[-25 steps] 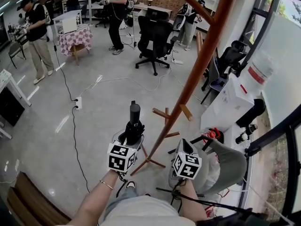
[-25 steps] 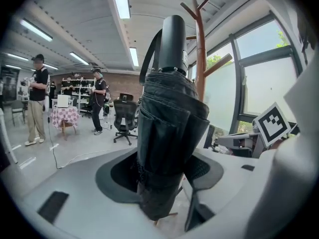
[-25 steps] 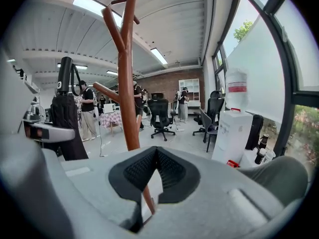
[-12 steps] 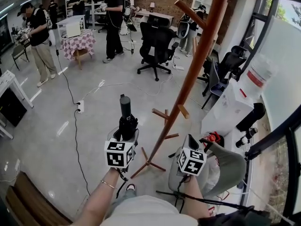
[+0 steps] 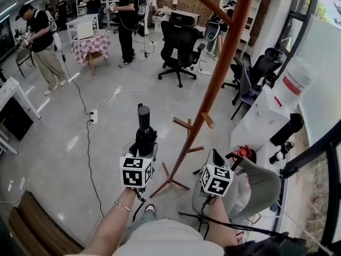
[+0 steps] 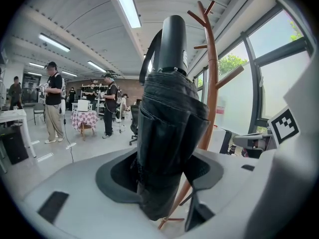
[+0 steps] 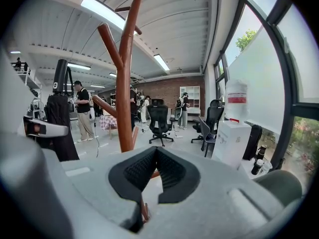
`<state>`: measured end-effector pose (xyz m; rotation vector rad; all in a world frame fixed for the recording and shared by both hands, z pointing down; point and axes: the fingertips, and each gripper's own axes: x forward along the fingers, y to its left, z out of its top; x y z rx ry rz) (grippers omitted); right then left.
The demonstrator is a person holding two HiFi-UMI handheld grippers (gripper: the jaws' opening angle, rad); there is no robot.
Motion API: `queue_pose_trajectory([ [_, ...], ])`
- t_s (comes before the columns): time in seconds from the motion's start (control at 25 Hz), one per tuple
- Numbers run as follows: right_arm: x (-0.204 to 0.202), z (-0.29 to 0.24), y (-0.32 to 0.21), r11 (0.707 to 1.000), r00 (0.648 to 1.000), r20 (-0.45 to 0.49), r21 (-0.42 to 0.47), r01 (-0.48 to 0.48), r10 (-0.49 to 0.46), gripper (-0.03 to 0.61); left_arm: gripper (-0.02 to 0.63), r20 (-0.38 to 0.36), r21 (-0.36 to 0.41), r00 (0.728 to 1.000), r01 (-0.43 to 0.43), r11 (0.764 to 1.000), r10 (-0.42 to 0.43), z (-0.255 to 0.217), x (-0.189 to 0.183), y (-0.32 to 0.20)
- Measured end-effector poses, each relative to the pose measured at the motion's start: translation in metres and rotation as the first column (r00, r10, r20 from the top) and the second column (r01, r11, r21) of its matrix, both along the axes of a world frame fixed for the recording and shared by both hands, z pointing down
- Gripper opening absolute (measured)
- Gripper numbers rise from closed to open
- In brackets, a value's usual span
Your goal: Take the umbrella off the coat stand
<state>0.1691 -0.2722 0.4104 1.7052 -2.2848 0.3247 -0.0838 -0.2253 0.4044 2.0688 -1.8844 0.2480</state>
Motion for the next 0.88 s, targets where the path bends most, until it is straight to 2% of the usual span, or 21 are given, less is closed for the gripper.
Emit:
queue_pose_trajectory([
  [0.28,0.006,0.002,0.005,1.0,0.998,-0.057,-0.021,-0.007,0.006,0.005,0.249,-0.004,-0.015,1.0,-0.004,1.0,0.004,0.005,0.003,0.002],
  [0.88,0.009,-0.001,0.006,1.0,0.999,-0.026,-0.021,-0.018,0.018,0.005,0.249,0.018,-0.024,0.999,-0.04,0.999,0.041,0.006,0.011,0.006],
])
